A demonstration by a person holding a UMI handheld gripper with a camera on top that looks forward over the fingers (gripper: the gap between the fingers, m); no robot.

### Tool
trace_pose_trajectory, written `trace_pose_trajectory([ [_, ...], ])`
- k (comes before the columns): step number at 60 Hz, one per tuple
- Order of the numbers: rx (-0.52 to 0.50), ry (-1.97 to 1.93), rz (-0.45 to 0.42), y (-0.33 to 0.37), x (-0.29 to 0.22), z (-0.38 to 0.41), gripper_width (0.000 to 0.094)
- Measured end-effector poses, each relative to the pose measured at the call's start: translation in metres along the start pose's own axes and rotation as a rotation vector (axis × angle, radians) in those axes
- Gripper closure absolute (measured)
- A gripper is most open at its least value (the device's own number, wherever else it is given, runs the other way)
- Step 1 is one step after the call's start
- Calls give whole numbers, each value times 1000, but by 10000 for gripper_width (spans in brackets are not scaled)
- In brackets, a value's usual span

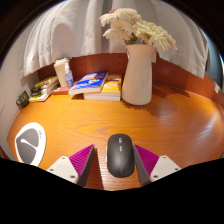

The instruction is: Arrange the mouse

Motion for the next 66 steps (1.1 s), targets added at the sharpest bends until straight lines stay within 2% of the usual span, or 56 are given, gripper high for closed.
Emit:
trace_pose_trajectory([
  [6,-1,14,18,-6,-6,-1,191],
  [9,4,7,23,-7,-7,-2,280],
  [13,7,0,22,-9,-8,-5,459],
  [27,18,-7,64,-10,-11,-7,571],
  [31,25,-22,78,-11,-13,-6,573],
  [32,25,-26,83,-11,-13,-6,607],
  [39,25,-80,114,-7,-24,-7,609],
  [45,60,-110,47,13,-63,-5,606],
  [53,103,-147,-111,56,-137,17,605],
  [61,131,-132,-274,106,-206,69,604],
  [66,122,-106,-332,126,-229,114,603],
])
Point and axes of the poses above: the point between the fingertips, and its own axes, seen from behind it with the camera up: z to the left, x down, y backward, against the way the camera looks, the point moved 8 cm from there along y, backward, against the way the camera looks, and after that the axes turned 3 degrees about -x, right-handed, at the moved point
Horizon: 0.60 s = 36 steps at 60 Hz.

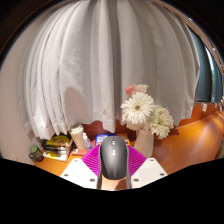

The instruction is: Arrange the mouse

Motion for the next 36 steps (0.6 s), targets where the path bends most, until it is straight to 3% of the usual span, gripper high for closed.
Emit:
trace_pose_trajectory([
  [5,-32,16,-17,12,1,52,603],
  [11,-67,36,37,11,41,108,603],
  [29,-71,85,402,-31,235,182,608],
  [36,-80,137,459,-36,278,190,607],
])
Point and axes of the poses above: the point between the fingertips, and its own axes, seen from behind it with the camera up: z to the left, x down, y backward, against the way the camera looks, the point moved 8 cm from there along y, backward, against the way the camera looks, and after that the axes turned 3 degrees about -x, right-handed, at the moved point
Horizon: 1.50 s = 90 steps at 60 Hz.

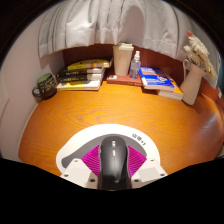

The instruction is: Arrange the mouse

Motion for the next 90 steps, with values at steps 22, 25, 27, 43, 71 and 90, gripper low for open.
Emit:
trace_pose_trajectory([
  [22,-12,-62,28,1,4,0,368],
  [25,-3,-69,42,7,-1,-3,249],
  [27,-3,-72,33,14,-6,-5,204],
  [43,-33,-79,-122,105,-76,-26,168],
  [71,-15,-71,-264,223,-106,-105,175],
  [90,-30,-87,-230,225,-88,-119,174],
])
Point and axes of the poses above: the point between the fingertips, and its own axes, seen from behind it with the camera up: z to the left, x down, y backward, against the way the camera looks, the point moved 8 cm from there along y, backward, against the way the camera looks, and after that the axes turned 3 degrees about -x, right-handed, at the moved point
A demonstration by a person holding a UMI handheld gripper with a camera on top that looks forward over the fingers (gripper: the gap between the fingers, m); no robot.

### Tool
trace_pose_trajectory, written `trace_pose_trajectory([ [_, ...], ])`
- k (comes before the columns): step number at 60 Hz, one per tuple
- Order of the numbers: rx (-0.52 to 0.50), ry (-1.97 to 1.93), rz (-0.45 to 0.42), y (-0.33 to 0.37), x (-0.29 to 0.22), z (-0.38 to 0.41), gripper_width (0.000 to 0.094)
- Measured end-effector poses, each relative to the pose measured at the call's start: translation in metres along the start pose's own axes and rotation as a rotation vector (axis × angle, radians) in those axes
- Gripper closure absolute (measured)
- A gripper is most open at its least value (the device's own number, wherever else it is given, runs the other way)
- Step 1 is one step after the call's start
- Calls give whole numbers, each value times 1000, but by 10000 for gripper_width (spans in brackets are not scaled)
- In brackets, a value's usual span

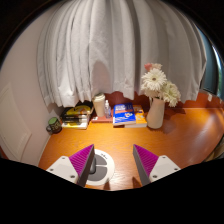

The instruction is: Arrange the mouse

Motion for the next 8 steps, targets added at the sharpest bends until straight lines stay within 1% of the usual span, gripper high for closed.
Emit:
trace_pose_trajectory([
  [8,0,-7,4,0,1,2,173],
])
Point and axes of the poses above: the point between the fingertips, and its own axes, seen from behind it with the camera up: z to the left, x down, y backward, against the way the camera looks, the point moved 8 cm from there along y, backward, against the way the camera looks, and after that the axes turned 3 degrees about -x, right-handed, at the moved point
